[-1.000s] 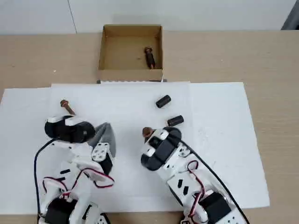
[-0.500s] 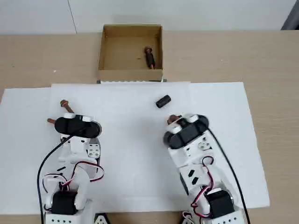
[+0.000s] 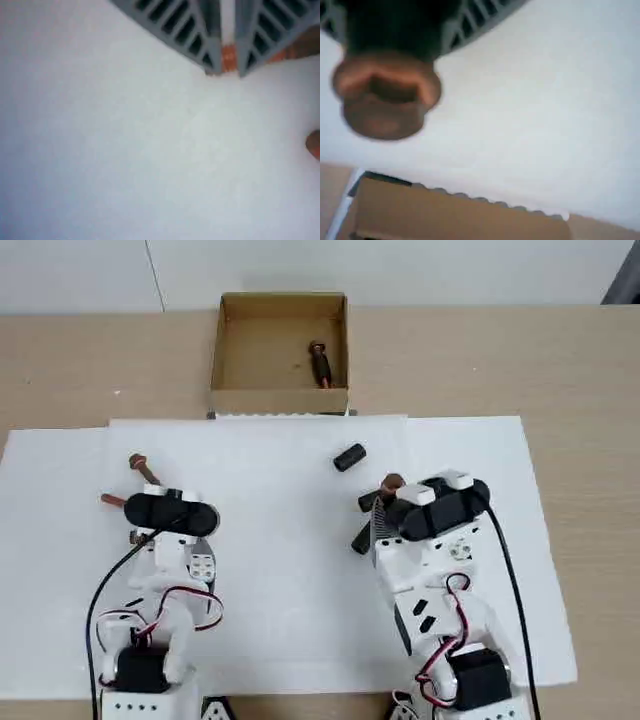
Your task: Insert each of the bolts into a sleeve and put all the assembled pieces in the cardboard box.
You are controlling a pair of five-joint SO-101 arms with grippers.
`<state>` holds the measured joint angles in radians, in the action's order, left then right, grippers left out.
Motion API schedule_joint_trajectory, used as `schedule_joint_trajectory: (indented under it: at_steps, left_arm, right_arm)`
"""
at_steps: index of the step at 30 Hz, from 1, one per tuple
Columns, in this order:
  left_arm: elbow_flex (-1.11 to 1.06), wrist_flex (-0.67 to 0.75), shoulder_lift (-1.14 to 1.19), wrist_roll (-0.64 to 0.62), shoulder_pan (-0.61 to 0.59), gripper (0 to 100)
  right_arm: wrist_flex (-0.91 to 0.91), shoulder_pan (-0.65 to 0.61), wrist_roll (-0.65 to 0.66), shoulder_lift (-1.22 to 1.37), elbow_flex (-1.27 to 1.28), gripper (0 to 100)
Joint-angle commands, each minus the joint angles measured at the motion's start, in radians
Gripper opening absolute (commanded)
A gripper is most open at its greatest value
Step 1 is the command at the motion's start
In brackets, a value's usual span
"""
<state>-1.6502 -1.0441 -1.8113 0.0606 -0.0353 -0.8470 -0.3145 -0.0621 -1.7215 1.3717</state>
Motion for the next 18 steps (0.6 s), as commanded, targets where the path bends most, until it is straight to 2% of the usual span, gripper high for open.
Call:
schedule_joint_trajectory:
  at_steps: [1,7,18]
  left_arm:
    - [0.005,0.023,-0.008,0.002,0.0,1]
    - [0.005,0.023,-0.008,0.002,0.002,1]
    - [0.007,0.023,-0.008,0.002,0.003,1]
  right_arm:
    - [-0.005,0.012,-0.009,0.127,-0.178,0.2]
    - [0.081,0.012,-0.009,0.492,-0.416,0.2]
    - [0.417,0.012,0.077,1.135,-0.753,0.3]
